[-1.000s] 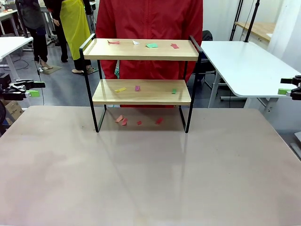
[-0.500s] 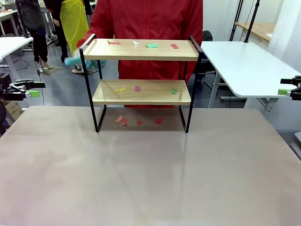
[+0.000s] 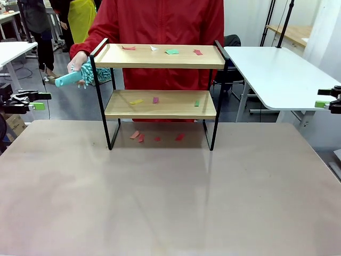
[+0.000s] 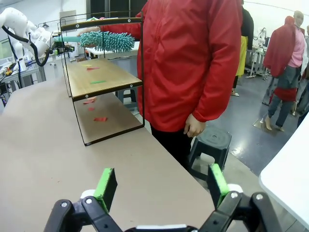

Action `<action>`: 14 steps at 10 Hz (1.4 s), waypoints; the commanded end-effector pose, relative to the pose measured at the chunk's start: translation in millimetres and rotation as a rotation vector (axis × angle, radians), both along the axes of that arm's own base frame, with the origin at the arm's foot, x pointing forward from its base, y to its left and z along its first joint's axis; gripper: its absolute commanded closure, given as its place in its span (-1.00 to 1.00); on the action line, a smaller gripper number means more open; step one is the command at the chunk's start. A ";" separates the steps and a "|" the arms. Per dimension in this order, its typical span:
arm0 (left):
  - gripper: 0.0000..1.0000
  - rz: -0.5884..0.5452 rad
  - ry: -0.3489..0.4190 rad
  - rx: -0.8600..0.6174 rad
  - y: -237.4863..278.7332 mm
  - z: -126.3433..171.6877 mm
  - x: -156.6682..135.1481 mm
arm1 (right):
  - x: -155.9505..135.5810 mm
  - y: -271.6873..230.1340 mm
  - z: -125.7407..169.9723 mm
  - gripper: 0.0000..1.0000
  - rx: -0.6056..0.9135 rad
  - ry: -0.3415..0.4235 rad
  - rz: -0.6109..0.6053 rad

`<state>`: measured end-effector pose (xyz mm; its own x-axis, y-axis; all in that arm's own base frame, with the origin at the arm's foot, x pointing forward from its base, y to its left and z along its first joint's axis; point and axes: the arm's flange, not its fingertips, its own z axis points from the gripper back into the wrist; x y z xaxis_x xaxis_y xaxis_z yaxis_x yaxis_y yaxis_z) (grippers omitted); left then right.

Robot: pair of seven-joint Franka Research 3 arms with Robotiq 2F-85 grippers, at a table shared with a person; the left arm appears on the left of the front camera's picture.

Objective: Clean the shelf.
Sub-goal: Pick up the Duster handed by the human.

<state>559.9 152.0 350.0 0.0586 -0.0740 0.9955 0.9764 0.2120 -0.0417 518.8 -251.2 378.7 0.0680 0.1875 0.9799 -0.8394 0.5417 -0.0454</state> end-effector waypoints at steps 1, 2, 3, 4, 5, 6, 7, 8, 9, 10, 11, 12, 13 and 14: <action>-1.00 -0.006 0.000 0.003 -1.7 0.2 0.0 | 0.6 3.8 7.7 -1.00 -0.004 0.010 -0.014; -1.00 -0.006 0.000 0.003 -1.7 0.2 0.0 | 0.6 3.8 7.7 -1.00 -0.004 0.010 -0.014; -1.00 -0.006 0.000 0.003 -1.7 0.2 0.0 | 0.6 3.8 7.7 -1.00 -0.004 0.010 -0.014; -1.00 -0.006 0.000 0.003 -1.7 0.2 0.0 | 0.6 3.8 7.7 -1.00 -0.004 0.010 -0.014; -1.00 -0.006 0.000 0.003 -1.7 0.2 0.0 | 0.6 3.8 7.7 -1.00 -0.004 0.010 -0.014; -1.00 -0.006 0.000 0.003 -1.7 0.2 0.0 | 0.6 3.8 7.7 -1.00 -0.004 0.010 -0.014; -1.00 -0.006 0.000 0.003 -1.7 0.2 0.0 | 0.6 3.8 7.7 -1.00 -0.004 0.010 -0.014; -1.00 -0.006 0.000 0.003 -1.7 0.2 0.0 | 0.6 3.8 7.7 -1.00 -0.004 0.010 -0.014; -1.00 0.000 0.000 0.000 0.0 -0.1 0.0 | 0.6 3.8 7.7 -1.00 -0.004 0.010 -0.014; -1.00 0.037 0.007 0.026 -2.8 19.3 -5.1 | 0.6 3.8 7.7 -1.00 -0.004 0.010 -0.014; -1.00 0.058 0.020 0.067 -5.9 42.1 -13.6 | 0.6 3.8 7.7 -1.00 -0.004 0.010 -0.014; -1.00 0.106 0.042 0.119 -10.7 67.9 -20.8 | 0.6 3.8 7.7 -1.00 -0.004 0.010 -0.014; -1.00 0.144 0.077 0.178 -24.9 97.8 -29.4 | 0.6 3.8 7.7 -1.00 -0.004 0.010 -0.014; -1.00 0.181 0.125 0.234 -43.5 124.5 -37.7 | 0.6 3.8 7.7 -1.00 -0.004 0.010 -0.014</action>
